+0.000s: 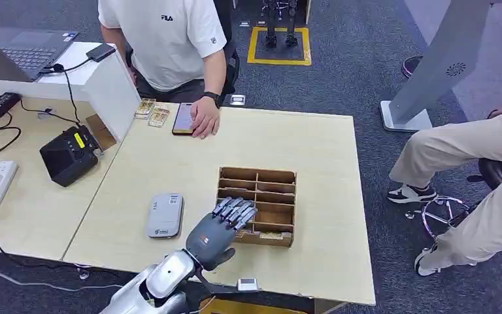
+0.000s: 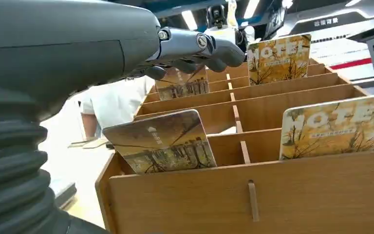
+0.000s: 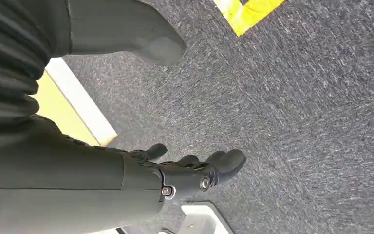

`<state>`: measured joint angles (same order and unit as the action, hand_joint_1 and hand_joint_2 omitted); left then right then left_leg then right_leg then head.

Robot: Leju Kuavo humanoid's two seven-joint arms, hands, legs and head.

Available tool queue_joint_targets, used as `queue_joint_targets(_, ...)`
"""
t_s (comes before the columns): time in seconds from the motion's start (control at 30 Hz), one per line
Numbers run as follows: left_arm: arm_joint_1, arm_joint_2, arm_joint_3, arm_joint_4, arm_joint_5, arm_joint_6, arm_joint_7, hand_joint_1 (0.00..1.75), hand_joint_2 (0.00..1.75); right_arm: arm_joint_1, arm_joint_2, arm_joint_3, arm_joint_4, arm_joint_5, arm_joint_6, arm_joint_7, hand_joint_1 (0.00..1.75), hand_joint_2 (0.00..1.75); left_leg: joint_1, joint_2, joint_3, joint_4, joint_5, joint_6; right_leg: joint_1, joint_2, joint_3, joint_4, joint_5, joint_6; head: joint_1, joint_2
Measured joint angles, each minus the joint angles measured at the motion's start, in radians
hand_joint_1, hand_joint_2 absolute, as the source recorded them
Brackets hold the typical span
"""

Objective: Pass the card to the sensor for recognition and then transmit it.

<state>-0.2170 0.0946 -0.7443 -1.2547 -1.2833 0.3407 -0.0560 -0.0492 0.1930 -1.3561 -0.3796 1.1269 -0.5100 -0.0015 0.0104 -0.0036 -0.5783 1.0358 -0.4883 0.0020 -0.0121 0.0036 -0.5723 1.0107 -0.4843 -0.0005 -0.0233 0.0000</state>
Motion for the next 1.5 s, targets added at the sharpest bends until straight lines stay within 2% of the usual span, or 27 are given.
queue_joint_targets(0.3, -0.001, -0.019, -0.003, 0.011, -0.094, 0.039, 0.073, 0.02, 1.75, 0.001, 0.016, -0.011, -0.023, 0.01, 0.016, 0.01, 0.0, 1.75, 0.0, 0.0, 0.0, 0.0, 0.0, 0.0, 0.0, 0.0, 0.0, 0.0, 0.0, 0.0, 0.0, 0.0)
queue_joint_targets(0.33, -0.001, -0.023, -0.003, 0.011, -0.099, 0.04, 0.074, 0.23, 1.75, 0.001, 0.018, -0.011, -0.025, 0.014, 0.016, 0.01, 0.0, 1.75, 0.0, 0.0, 0.0, 0.0, 0.0, 0.0, 0.0, 0.0, 0.0, 0.0, 0.0, 0.0, 0.0, 0.0)
queue_joint_targets(0.4, 0.001, -0.027, -0.003, 0.011, -0.1, 0.046, 0.075, 1.66, 1.75, 0.001, 0.02, -0.013, -0.03, 0.016, 0.016, 0.01, 0.0, 1.75, 0.0, 0.0, 0.0, 0.0, 0.0, 0.0, 0.0, 0.0, 0.0, 0.0, 0.0, 0.0, 0.0, 0.0)
queue_joint_targets(0.43, 0.002, -0.029, -0.003, 0.011, -0.1, 0.051, 0.076, 1.75, 1.75, 0.001, 0.022, -0.014, -0.032, 0.016, 0.016, 0.01, 0.0, 1.75, 0.0, 0.0, 0.0, 0.0, 0.0, 0.0, 0.0, 0.0, 0.0, 0.0, 0.0, 0.0, 0.0, 0.0)
queue_joint_targets(0.77, 0.022, -0.047, -0.003, 0.011, -0.117, 0.113, 0.11, 1.75, 1.75, 0.002, 0.028, -0.025, -0.042, 0.017, 0.018, 0.01, 0.0, 1.75, 0.0, 0.0, 0.0, 0.0, 0.0, 0.0, 0.0, 0.0, 0.0, 0.0, 0.0, 0.0, 0.0, 0.0)
queue_joint_targets(1.07, 0.039, -0.051, -0.002, 0.013, -0.156, 0.12, 0.129, 1.75, 1.75, 0.002, 0.03, -0.033, -0.046, 0.019, 0.02, 0.007, 0.0, 1.75, 0.0, 0.0, 0.0, 0.0, 0.0, 0.0, 0.0, 0.0, 0.0, 0.0, 0.0, 0.0, 0.0, 0.0)
queue_joint_targets(1.43, 0.047, -0.058, -0.002, 0.04, -0.158, 0.139, 0.115, 1.75, 1.75, 0.001, 0.03, -0.034, -0.046, 0.032, 0.018, -0.005, 0.0, 1.75, 0.0, 0.0, 0.0, 0.0, 0.0, 0.0, 0.0, 0.0, 0.0, 0.0, 0.0, 0.0, 0.0, 0.0)
queue_joint_targets(1.47, 0.05, -0.058, -0.002, 0.042, -0.159, 0.15, 0.114, 1.03, 1.75, 0.001, 0.03, -0.034, -0.046, 0.035, 0.018, -0.005, 0.0, 1.75, 0.0, 0.0, 0.0, 0.0, 0.0, 0.0, 0.0, 0.0, 0.0, 0.0, 0.0, 0.0, 0.0, 0.0)
queue_joint_targets(1.5, 0.053, -0.058, -0.002, 0.043, -0.16, 0.164, 0.114, 0.0, 1.75, 0.001, 0.03, -0.034, -0.046, 0.036, 0.018, -0.005, 0.0, 1.75, 0.0, 0.0, 0.0, 0.0, 0.0, 0.0, 0.0, 0.0, 0.0, 0.0, 0.0, 0.0, 0.0, 0.0)
